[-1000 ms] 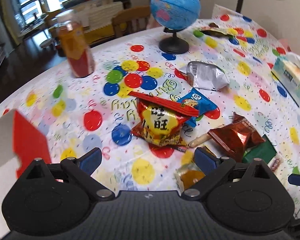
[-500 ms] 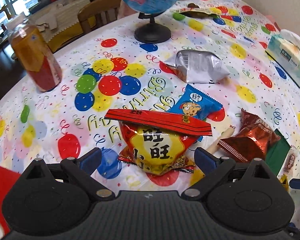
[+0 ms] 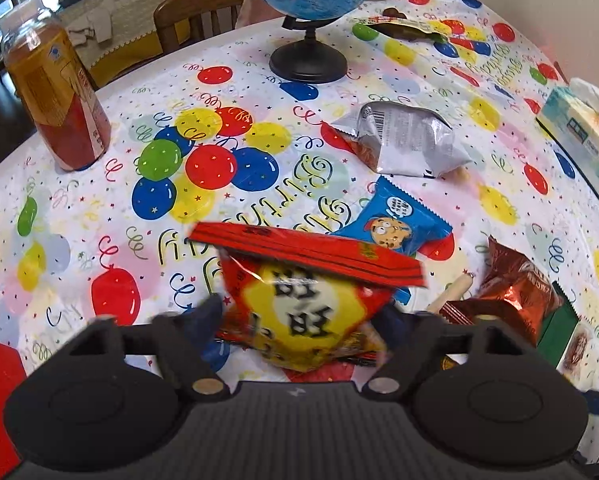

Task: Organize snacks
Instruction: 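Grasp the red-yellow Wangwang bag with the left tool while the right tool grasps the yellow triangular candy, then carry both snacks over the red box and open both tools to drop them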

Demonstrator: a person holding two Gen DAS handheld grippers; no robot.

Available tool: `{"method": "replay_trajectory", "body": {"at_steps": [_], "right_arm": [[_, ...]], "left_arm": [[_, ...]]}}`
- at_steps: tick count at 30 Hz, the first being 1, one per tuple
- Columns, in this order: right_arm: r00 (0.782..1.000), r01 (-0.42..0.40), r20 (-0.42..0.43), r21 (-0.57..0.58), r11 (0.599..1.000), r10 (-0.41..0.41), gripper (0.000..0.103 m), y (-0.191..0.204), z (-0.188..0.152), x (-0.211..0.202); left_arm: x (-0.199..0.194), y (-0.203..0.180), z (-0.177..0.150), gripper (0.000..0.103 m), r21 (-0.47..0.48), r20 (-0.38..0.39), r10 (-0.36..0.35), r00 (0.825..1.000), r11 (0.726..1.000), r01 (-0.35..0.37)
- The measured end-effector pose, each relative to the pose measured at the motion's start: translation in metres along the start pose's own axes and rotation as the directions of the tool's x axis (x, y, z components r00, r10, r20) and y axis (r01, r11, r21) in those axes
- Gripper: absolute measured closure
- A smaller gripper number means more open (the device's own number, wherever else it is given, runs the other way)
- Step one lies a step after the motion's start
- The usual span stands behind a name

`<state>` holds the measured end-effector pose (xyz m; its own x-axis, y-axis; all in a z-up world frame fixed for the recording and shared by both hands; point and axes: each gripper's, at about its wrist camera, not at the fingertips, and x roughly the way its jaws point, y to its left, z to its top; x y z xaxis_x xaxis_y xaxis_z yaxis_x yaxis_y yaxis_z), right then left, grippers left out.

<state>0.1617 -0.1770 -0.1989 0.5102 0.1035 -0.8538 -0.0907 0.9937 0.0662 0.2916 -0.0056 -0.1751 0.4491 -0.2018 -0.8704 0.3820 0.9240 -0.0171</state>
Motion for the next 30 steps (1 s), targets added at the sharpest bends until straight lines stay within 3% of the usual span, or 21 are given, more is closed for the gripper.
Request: {"method": "replay_trajectory", "body": {"at_steps": [6, 12, 22, 30], "right_arm": [[1.0, -0.003, 0.02, 0.016, 1.0, 0.003, 0.07, -0.003, -0.006, -0.005], [0.999, -0.016, 0.037, 0.026, 1.0, 0.015, 0.071, -0.006, -0.01, -0.024], [0.992, -0.074, 0.103, -0.024, 0.997, 0.076, 0.071, 0.001, -0.006, -0.082], [0.975, -0.169, 0.125, -0.119, 0.978, 0.184, 0.071, 0.025, 0.006, -0.116]], "left_arm": [[-0.005, 0.006, -0.003, 0.044, -0.049, 0.005, 0.026, 1.0, 0.998, -0.026], [-0.029, 0.01, -0.015, 0.044, -0.121, 0.002, 0.034, 0.999, 0.992, -0.034], [-0.108, 0.008, -0.05, 0.044, -0.247, 0.021, 0.078, 0.997, 0.967, -0.07], [-0.173, 0.01, -0.086, 0.044, -0.36, 0.003, 0.149, 0.989, 0.923, -0.138]]}}
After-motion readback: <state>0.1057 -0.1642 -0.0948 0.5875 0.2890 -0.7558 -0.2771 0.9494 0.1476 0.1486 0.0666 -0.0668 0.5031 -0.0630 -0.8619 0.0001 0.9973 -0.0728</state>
